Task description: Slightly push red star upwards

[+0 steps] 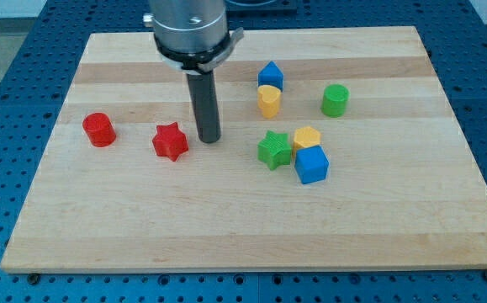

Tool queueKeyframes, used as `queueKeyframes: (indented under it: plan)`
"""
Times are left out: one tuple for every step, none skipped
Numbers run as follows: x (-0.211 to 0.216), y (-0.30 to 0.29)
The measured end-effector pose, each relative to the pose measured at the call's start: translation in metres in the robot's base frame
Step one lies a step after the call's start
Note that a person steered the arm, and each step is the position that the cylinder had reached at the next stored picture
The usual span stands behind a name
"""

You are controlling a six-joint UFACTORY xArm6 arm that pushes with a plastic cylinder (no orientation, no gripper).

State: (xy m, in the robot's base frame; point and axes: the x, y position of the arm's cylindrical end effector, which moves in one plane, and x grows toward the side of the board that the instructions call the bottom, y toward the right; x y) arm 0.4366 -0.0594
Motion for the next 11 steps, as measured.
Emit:
queueKeyframes:
  plan:
    - [0.004,0.001]
    - [0.017,0.001]
    - [0.039,-0.007]
    - [0.049,-0.028]
    - [0.054,-0.055]
    - [0.042,-0.073]
    - [0.012,-0.076]
    - [-0.003,-0.076]
    - [-0.003,-0.076]
    - [-0.001,-0.076]
    - [0.008,-0.076]
